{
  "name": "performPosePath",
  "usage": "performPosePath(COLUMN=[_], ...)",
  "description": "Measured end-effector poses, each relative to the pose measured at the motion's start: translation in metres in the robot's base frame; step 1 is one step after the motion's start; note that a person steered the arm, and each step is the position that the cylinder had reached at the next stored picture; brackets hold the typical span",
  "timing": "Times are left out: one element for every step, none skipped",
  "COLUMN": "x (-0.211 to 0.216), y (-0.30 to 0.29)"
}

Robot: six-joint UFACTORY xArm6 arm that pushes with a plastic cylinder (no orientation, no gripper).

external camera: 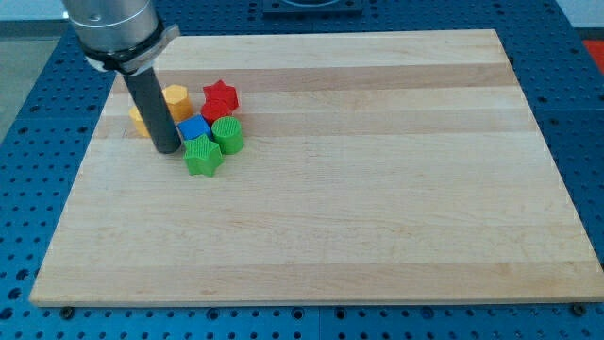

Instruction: Place the green blocks at the top center of the board

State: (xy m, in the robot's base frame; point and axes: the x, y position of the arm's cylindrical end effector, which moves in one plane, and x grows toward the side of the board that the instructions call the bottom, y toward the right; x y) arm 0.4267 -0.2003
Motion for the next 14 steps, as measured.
performPosePath(x=[0.027,0.03,0.029,0.021,0.002,-0.018,-0.021,-0.03,-0.043,-0.058,-0.071,-0.078,-0.081,-0.082], y=[-0.022,-0.004,0.046,0.091,0.133,0.148,0.143,0.125,0.106,0.105,0.11,0.138,0.184,0.203])
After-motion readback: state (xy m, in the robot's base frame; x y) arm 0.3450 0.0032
